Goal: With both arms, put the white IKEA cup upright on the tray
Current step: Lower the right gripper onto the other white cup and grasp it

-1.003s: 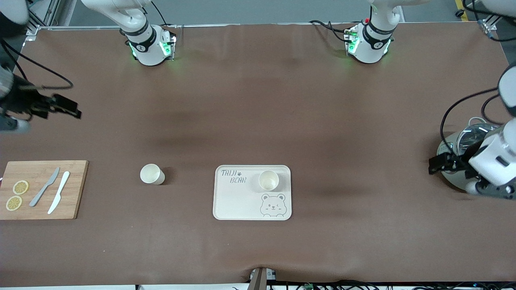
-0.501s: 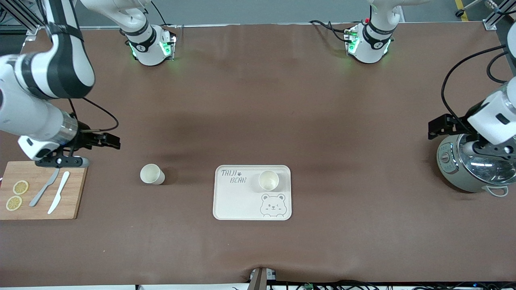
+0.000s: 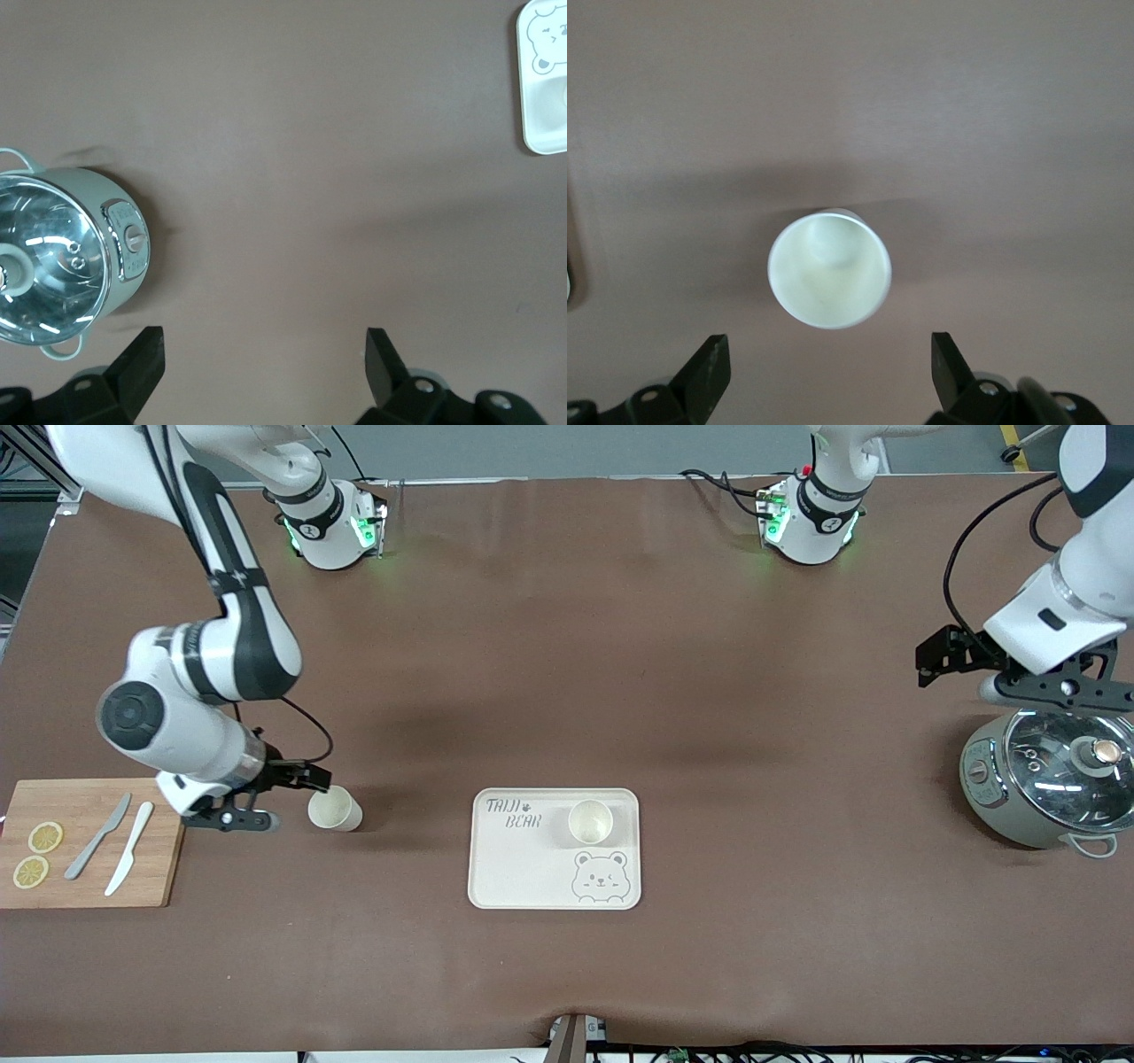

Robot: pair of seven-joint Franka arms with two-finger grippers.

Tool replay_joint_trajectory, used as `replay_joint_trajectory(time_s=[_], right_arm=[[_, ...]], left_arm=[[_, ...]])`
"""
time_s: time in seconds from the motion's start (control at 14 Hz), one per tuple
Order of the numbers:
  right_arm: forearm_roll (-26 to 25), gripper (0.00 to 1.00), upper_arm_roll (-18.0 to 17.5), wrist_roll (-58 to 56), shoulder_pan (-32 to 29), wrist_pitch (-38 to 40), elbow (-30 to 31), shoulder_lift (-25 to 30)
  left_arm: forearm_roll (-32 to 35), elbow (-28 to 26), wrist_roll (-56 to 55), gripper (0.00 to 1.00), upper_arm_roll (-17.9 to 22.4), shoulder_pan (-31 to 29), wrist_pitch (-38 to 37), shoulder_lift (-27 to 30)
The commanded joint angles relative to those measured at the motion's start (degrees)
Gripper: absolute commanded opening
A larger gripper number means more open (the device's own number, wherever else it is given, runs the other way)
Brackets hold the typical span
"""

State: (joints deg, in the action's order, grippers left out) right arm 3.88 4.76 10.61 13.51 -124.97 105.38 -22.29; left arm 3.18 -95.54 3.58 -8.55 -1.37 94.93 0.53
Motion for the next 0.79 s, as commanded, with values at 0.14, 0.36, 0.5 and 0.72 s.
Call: replay_joint_trajectory(time_s=[0.14,0.36,0.5,0.72], right_arm=[[1.57,1.0,0.78,1.43,3.8,-4.31,-0.35,-3.63],[1.48,1.0,0.78,1.52,4.33,-6.94,-0.44,-5.3],[1.48,1.0,0.78,1.52,5.03,-8.35,-0.53,-6.36],[1.4,1.0,0.78,1.17,4.77,-8.88,-0.53,-7.15]], left_arm=[[-1.51,-0.1,0.81,1.0,4.33,5.24,0.08,1.41],[-4.32,5.53,0.9,1.0,4.59,5.15,-0.36,-1.58],[-5.64,6.42,1.16,1.0,4.59,4.72,-0.45,-1.85],[-5.11,6.25,1.69,1.0,4.59,4.63,-0.45,-2.28]])
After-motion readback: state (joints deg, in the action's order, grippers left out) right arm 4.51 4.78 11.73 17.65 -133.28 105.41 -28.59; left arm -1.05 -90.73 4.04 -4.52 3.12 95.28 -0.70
